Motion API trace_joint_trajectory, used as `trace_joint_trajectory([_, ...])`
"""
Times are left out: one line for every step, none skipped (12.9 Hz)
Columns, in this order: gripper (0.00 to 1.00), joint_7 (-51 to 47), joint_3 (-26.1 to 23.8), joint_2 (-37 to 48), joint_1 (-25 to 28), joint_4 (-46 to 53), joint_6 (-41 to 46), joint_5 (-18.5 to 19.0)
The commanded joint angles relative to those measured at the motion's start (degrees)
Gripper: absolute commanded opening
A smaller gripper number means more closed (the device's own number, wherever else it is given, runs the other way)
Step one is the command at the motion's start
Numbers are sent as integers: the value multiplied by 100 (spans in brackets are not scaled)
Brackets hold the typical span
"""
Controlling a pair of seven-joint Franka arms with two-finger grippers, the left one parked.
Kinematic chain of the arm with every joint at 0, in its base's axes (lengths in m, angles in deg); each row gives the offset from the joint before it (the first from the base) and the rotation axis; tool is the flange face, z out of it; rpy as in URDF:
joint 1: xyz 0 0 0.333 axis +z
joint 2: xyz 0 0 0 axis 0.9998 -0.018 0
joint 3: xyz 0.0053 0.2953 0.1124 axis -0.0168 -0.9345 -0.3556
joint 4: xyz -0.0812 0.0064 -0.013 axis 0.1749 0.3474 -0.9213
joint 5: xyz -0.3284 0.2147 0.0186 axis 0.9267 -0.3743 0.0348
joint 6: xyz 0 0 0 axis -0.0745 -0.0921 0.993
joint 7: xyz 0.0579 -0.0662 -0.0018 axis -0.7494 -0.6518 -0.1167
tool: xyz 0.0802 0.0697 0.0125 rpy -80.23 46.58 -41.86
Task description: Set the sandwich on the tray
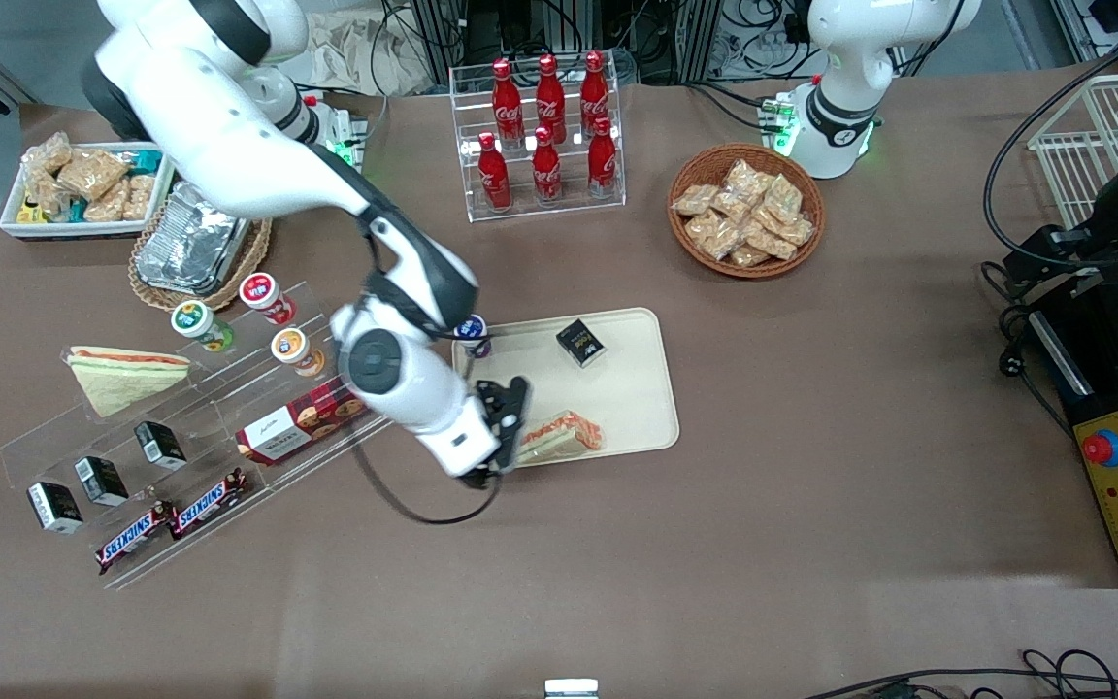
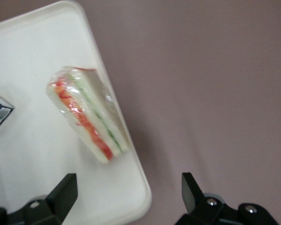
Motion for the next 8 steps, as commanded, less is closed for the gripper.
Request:
trace_joint_trajectory([99,-1482,125,689,-304,-123,247,-114])
trace_joint_trajectory([99,-1801,265,926,-357,-192,438,-123])
trace_joint_trajectory([99,-2056,397,1189,-375,-201,936,-123])
trace_joint_trajectory([99,-2355,563,1401,-383,-167,1420,-123])
trace_joint_trajectory([99,-2610,783,1647,-410,-192,1808,-131])
trace_joint_trajectory([99,-2682,985,1858,-419,-184,2238,-123])
trace_joint_trajectory([99,-2718,1222,2121,-488,-193,2625,-131])
trace_joint_trajectory([99,-2805,1459,2306,-602,-201,2829,-131])
